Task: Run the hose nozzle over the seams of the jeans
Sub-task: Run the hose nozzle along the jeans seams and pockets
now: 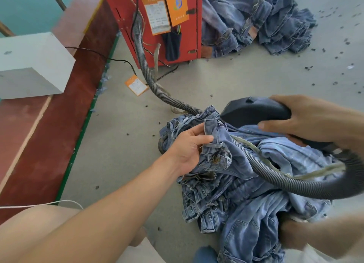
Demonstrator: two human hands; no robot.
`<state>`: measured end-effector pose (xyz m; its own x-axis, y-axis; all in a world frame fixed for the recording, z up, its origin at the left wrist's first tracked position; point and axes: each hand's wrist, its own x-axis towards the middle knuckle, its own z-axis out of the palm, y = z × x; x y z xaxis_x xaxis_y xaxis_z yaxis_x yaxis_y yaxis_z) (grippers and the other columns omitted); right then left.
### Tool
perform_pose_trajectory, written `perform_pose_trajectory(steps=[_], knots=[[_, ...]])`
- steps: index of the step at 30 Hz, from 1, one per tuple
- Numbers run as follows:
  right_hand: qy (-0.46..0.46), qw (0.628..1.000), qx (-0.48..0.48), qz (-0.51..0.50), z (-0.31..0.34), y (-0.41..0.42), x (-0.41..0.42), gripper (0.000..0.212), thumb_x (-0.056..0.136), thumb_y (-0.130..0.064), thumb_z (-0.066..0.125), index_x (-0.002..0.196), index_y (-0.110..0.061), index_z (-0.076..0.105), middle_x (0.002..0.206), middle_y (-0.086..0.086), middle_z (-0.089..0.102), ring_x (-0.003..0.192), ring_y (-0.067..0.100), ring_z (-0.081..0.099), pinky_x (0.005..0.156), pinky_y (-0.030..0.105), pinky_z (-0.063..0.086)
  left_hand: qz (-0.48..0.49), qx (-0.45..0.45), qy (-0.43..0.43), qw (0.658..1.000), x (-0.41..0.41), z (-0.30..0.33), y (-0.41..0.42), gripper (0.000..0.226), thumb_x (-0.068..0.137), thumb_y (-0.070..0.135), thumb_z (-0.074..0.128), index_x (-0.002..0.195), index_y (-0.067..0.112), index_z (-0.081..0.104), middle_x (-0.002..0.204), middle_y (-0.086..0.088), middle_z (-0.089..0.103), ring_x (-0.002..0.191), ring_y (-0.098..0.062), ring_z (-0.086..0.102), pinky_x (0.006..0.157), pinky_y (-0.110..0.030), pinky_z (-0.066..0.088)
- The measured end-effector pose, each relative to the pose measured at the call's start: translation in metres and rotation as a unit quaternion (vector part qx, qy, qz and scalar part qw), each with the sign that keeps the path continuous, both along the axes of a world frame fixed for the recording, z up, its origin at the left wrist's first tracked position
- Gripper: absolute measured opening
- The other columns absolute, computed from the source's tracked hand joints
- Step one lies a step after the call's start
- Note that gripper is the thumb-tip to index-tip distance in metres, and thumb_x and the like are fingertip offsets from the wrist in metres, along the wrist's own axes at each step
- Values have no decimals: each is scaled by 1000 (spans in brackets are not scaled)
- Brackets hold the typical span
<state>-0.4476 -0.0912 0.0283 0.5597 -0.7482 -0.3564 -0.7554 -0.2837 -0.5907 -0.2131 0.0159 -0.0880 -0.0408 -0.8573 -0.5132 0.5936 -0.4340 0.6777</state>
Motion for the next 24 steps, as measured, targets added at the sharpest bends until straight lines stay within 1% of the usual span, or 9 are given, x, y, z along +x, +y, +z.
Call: perform_pose_trajectory(steps=[5,9,11,13,17,18,20,22,24], knots=[[-13,998,-21,53,-10,11,19,15,90,-38,76,91,-38,61,52,-12,62,36,5,52,38,15,39,-40,-1,-25,999,2,1,4,42,99,-13,48,135,1,62,127,-21,68,105,-30,67,102,-46,53],[-75,995,-68,7,0,1,16,20,85,-46,74,98,-37,61,53,-3,62,35,9,53,36,19,40,-56,-7,-57,997,0,2,2,40,100,-14,47,136,-3,60,135,-28,63,116,-38,63,106,-52,52],[-42,996,-78,22,6,-5,5,22,82,-47,74,98,-41,60,57,-3,63,37,12,56,36,26,44,-54,-18,-70,996,2,3,0,39,100,-13,46,135,-3,61,133,-29,64,114,-37,64,104,-49,54],[30,993,-93,71,6,-4,-2,25,79,-52,73,98,-42,60,69,-12,67,48,8,60,47,33,49,-54,-29,-93,994,5,5,-2,39,100,-13,47,135,-4,61,132,-29,65,114,-36,64,105,-49,53],[29,985,-111,128,-6,12,11,19,83,-50,71,95,-46,57,80,-33,62,70,-5,60,59,18,43,-103,-54,-127,985,4,8,-1,34,101,-10,49,123,5,70,113,-4,76,109,-17,66,107,-36,48],[9,985,-121,126,-6,14,16,19,84,-47,73,93,-45,56,79,-32,62,69,-5,60,61,15,43,-112,-55,-129,984,3,8,0,32,101,-9,50,119,7,71,108,0,77,108,-16,64,110,-38,45],[-31,985,-141,95,-3,12,18,19,84,-46,74,92,-44,57,76,-26,64,64,-2,60,55,16,42,-123,-54,-114,984,3,6,1,35,102,-9,48,127,4,68,119,-11,74,114,-27,61,115,-49,42],[-84,987,-135,38,3,4,12,19,84,-45,75,94,-44,58,66,-16,65,48,3,58,44,15,40,-108,-38,-102,988,4,7,-1,39,100,-11,45,133,1,64,131,-26,67,115,-36,62,112,-54,46],[-126,985,-116,-11,9,-3,3,19,86,-39,77,93,-42,60,53,-2,63,35,8,52,35,16,38,-58,-12,-123,991,5,8,-4,36,97,-10,47,123,3,68,123,-26,69,108,-35,64,107,-53,51]])
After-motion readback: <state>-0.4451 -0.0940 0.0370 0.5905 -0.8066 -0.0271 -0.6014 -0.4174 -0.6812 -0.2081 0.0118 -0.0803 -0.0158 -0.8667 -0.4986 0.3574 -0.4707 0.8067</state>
